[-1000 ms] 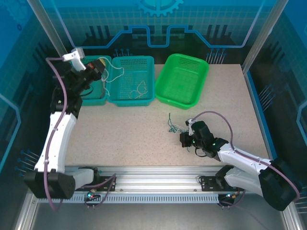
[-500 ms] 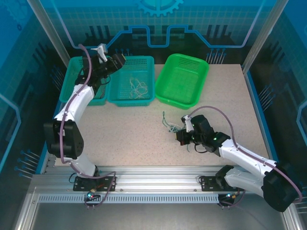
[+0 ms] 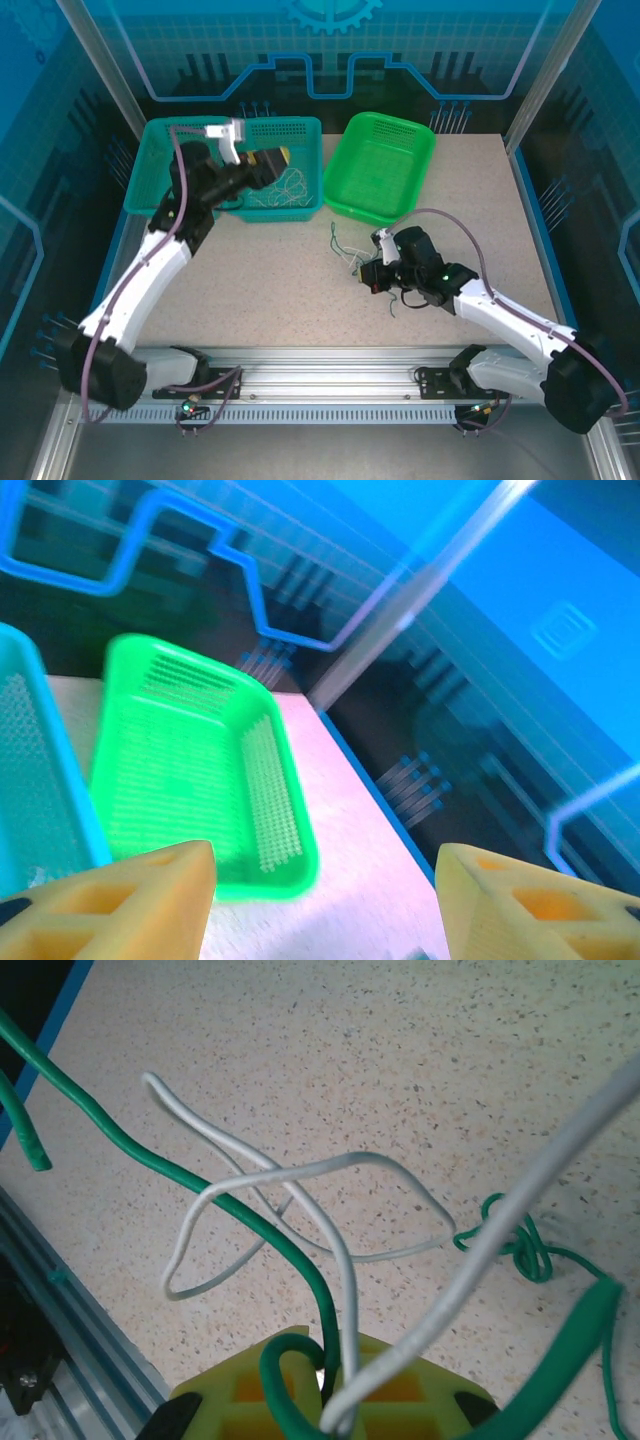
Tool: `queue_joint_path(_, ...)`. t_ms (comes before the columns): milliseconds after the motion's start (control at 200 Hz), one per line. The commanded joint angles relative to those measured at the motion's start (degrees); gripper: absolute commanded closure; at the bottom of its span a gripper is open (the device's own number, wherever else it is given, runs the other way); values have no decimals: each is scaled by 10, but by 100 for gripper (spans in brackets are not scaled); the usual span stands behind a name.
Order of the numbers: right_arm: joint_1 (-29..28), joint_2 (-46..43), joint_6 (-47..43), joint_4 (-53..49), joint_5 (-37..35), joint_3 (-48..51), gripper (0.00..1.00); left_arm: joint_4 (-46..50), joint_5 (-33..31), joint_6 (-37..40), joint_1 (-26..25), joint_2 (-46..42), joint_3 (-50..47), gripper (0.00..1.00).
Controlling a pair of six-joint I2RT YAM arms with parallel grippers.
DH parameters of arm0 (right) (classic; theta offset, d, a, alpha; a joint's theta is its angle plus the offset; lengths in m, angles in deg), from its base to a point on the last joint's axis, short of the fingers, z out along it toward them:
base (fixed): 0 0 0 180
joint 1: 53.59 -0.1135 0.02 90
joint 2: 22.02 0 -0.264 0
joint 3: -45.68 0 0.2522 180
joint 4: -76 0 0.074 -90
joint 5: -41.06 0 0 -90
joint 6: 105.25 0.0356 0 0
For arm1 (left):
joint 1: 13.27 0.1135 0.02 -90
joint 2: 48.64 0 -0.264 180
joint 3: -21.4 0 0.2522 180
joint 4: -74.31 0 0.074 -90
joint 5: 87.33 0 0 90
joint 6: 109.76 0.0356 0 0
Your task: Untangle the cables
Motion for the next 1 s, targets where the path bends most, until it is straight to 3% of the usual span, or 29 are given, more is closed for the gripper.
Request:
queue_joint_path(0,13,13,29,-3,42,-35,100,-49,36,4,-22,-35,-82,39)
queue_joint_path(145,23,29,66,-1,71,-63,100,-126,69,-27,-47,-62,-175,39)
queue_joint_path(320,38,50,130,4,122,-97,100,-267,98,-88,-72,-25,-252,39)
queue_joint_path(575,39,60,192,8,165,-140,100,-426,125,-146,-106,106,-245,38)
queue_joint_path(775,39,46,210,5,164,-145,100,-464,125,-152,-131,188,-209,38)
queue_joint_path(865,39,41,211,0,165,-143,100,-496,113,-165,-135,202,-206,49)
queue_joint_path(995,39,39,209,-9,163,-137,100,-526,86,-175,-135,207,-207,76)
